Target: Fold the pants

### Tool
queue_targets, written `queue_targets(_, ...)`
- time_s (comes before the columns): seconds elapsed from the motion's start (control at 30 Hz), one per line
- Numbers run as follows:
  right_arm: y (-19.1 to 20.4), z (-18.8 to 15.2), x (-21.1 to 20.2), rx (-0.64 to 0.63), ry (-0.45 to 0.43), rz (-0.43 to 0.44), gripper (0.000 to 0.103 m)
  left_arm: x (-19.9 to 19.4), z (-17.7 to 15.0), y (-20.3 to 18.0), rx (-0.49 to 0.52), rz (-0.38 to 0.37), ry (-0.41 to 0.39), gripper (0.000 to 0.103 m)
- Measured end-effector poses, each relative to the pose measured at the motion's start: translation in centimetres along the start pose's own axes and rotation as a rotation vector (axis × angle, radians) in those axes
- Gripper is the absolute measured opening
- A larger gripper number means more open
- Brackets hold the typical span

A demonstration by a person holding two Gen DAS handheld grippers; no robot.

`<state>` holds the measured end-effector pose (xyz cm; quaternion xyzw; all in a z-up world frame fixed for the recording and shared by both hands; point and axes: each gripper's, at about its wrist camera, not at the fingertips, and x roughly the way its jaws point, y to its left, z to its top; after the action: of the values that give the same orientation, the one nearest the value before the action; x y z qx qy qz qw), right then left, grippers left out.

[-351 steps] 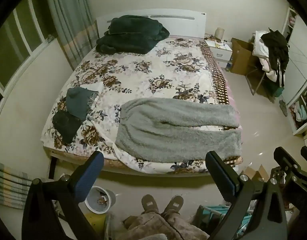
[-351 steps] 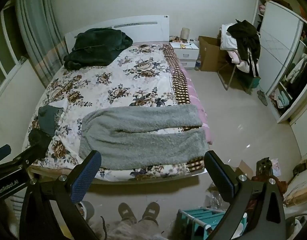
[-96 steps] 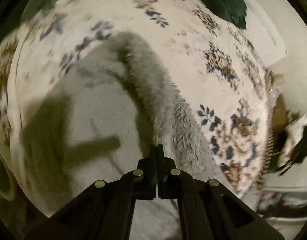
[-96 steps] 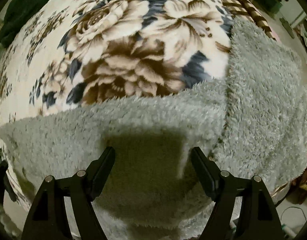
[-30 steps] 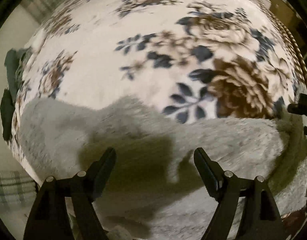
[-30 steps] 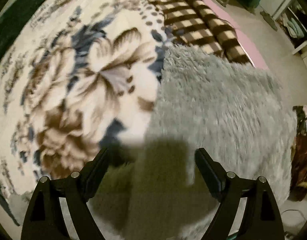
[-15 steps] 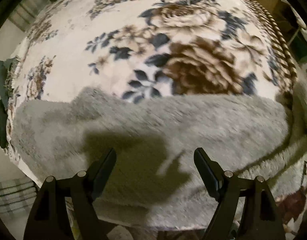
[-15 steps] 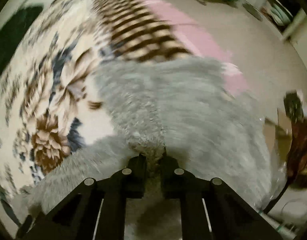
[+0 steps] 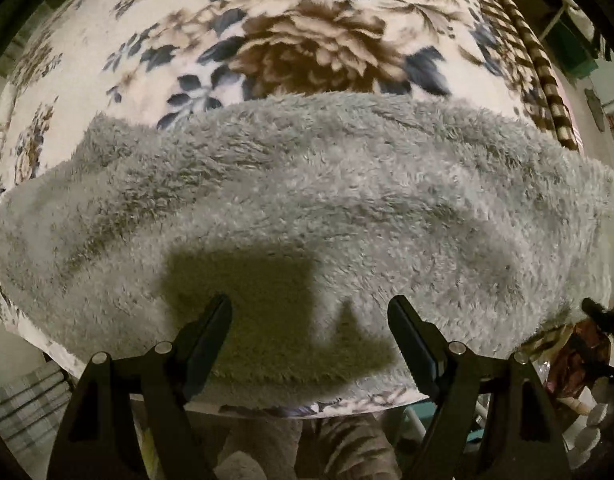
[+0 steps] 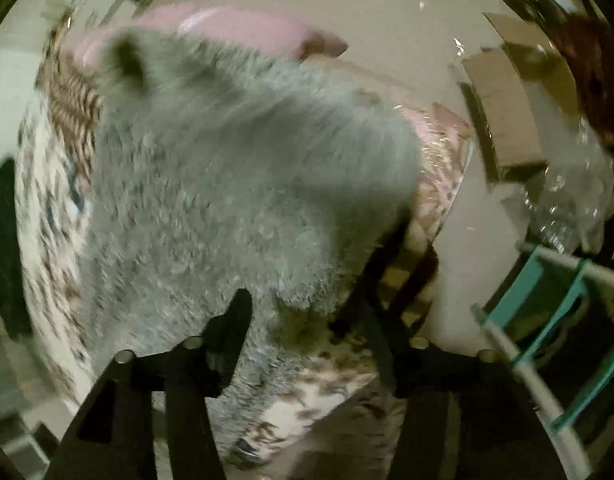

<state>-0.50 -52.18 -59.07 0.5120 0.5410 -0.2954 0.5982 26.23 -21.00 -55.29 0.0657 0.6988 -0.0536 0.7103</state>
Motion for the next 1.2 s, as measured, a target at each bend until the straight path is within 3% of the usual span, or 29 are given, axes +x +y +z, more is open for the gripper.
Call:
queue_targets(0.13,-0.7,0.2,-2.1,0.001,-0.094,0.009,0.06,-0.1,0.3,-0.6,-0.008,-0.003,-0.009,0.079)
queue_targets(0.23,-0.5,2.2,-1.4,0.015,-0.097,-0.042,0.061,-0.2,1.0,-1.2,-0.024,-0.003,-0.02,0.079)
queue_targets(0.27,-0.7,2.9,-0.9,0.026,-0.092,-0.041,0.057,-0.1,1.2,-1.4,-0.03,-0.005,-0.019,0.079)
queue_targets(0.3,-0.7,3.5,-0.2,0.031,-0.089,-0.064,0.028,0.0,1.4,-1.4,-0.033,-0.006,-0.019,0.079)
queue_targets(0.33,-0.1,3.9,0.3,0.024,-0.1,-0.091,0.012,0.0,1.7,-1.6,-0.036,-0.007,-0.019,0.079)
queue_targets(0.47,2.2,3.8,-2.4,-0.076,-0.25,-0.16,0.009,-0.3,2.4,-2.0,-0.031,-0.008,-0.035,0.079)
queue_targets(0.57,2.2,4.3,-2.9,-0.087,-0.276,-0.184,0.009,0.3,2.2,-1.2,-0.047,-0.009,-0.023,0.079)
queue_targets(0.63,2.0,5.2,-0.8,-0.081,-0.186,-0.191,0.011,0.6,1.7,-0.2,-0.081,-0.021,-0.004,0.079)
queue_targets(0.7,1.9,5.4,1.1,-0.075,-0.088,-0.208,0.036,0.4,1.3,0.9,-0.107,-0.03,-0.001,0.079)
queue_targets(0.77,2.2,4.6,0.6,-0.082,-0.086,-0.199,0.052,-0.2,0.6,2.8,-0.146,-0.037,-0.004,0.079)
queue_targets(0.83,2.8,2.4,-0.9,-0.101,-0.1,-0.17,0.054,-0.8,-0.5,5.3,-0.197,-0.05,-0.008,0.079)
queue_targets(0.93,4.3,-2.4,-2.1,-0.149,-0.055,-0.114,0.054,-1.4,-2.9,10.8,-0.31,-0.06,-0.006,0.079)
queue_targets(1.1,8.2,-11.6,2.2,-0.238,0.143,-0.019,0.054,-1.0,-6.0,21.4,-0.501,-0.041,-0.021,0.079)
queue_targets(1.2,9.4,-15.3,4.7,-0.208,0.176,0.015,0.054,0.0,-7.4,27.9,-0.63,-0.035,-0.033,0.078)
